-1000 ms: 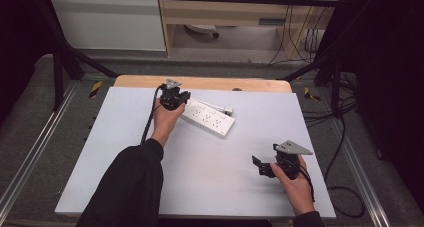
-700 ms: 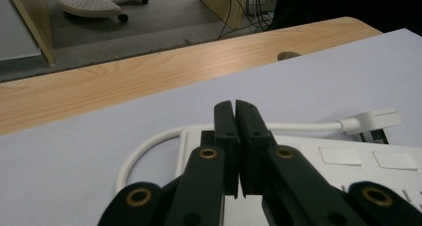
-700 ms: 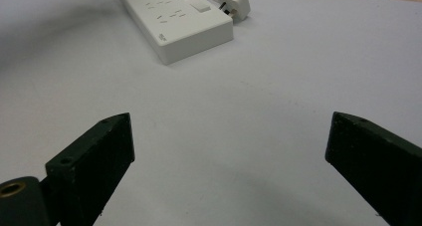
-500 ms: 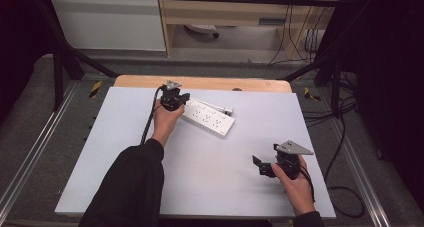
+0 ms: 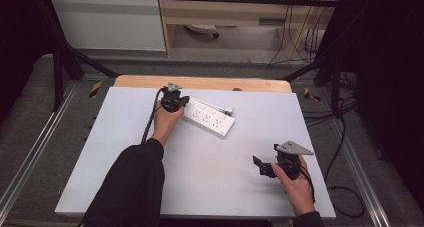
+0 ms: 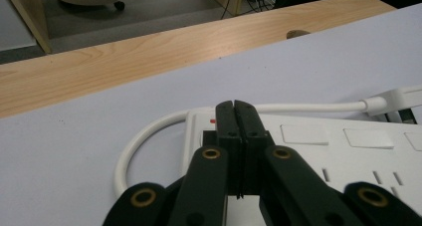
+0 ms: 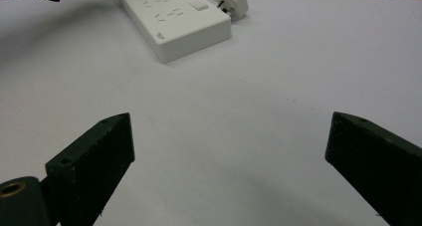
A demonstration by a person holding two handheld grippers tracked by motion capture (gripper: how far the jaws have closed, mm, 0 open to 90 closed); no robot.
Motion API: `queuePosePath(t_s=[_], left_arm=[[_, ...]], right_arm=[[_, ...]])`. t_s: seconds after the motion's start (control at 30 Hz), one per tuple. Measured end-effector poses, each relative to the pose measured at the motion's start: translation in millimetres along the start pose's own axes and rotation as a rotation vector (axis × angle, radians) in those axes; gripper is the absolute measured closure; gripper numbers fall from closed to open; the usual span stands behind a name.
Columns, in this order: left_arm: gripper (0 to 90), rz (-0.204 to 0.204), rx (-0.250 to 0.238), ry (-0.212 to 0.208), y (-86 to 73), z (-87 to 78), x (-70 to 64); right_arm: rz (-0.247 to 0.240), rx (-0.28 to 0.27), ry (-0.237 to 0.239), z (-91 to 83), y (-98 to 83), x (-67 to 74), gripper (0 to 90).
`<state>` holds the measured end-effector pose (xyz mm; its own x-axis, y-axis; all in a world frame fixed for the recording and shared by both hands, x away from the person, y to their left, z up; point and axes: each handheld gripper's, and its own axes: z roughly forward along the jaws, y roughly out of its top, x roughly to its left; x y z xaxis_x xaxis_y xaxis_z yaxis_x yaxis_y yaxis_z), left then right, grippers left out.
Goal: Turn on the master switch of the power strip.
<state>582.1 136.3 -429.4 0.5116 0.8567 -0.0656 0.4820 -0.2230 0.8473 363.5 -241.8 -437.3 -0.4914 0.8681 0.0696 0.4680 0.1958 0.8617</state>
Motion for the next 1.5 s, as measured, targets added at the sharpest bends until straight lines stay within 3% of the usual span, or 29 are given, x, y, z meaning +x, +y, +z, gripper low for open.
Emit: queuePosePath(t_s=[1.5], left_arm=[[90.0,0.021,0.034,0.02,0.1,15.7,1.7]], right_arm=[[0.006,0.001,0.005,-0.8,-0.9,0.7,5.5]])
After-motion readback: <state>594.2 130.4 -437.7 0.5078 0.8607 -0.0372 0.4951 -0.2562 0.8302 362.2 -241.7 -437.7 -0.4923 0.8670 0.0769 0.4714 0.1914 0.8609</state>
